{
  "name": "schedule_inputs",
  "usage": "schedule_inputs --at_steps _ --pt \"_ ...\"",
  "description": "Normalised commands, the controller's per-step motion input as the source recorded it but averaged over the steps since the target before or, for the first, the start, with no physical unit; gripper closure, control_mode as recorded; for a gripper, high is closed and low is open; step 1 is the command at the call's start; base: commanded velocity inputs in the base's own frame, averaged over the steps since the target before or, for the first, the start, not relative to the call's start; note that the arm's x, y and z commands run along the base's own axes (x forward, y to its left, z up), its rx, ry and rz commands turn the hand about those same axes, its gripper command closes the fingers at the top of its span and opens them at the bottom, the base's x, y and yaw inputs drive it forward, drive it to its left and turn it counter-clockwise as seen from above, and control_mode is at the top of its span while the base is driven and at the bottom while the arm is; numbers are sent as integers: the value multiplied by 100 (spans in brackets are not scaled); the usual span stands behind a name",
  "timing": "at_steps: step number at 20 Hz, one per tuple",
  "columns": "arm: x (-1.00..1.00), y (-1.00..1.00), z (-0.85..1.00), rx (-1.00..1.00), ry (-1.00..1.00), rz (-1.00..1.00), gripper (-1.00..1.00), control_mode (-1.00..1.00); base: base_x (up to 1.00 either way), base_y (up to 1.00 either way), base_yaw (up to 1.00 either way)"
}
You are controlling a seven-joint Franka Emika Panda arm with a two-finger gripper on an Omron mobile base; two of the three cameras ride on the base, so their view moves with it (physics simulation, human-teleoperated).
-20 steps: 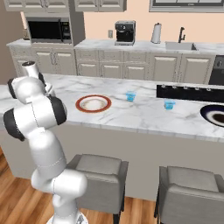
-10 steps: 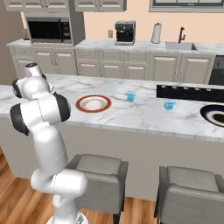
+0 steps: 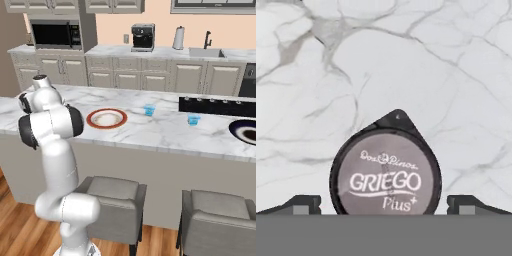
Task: Place two yogurt containers on each plate.
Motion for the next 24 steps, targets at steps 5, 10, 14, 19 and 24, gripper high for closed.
schedule_inputs --at_steps 5,10,14,19,24 --pt "22 5 -7 0 0 0 -100 -100 0 0 0" --pt "19 7 -10 0 0 0 -100 -100 0 0 0" --pt "7 6 -9 0 0 0 -100 -100 0 0 0" --pt "0 0 -13 -2 4 -5 100 -100 0 0 0" --pt "-14 -1 -16 0 8 -1 100 -100 0 0 0"
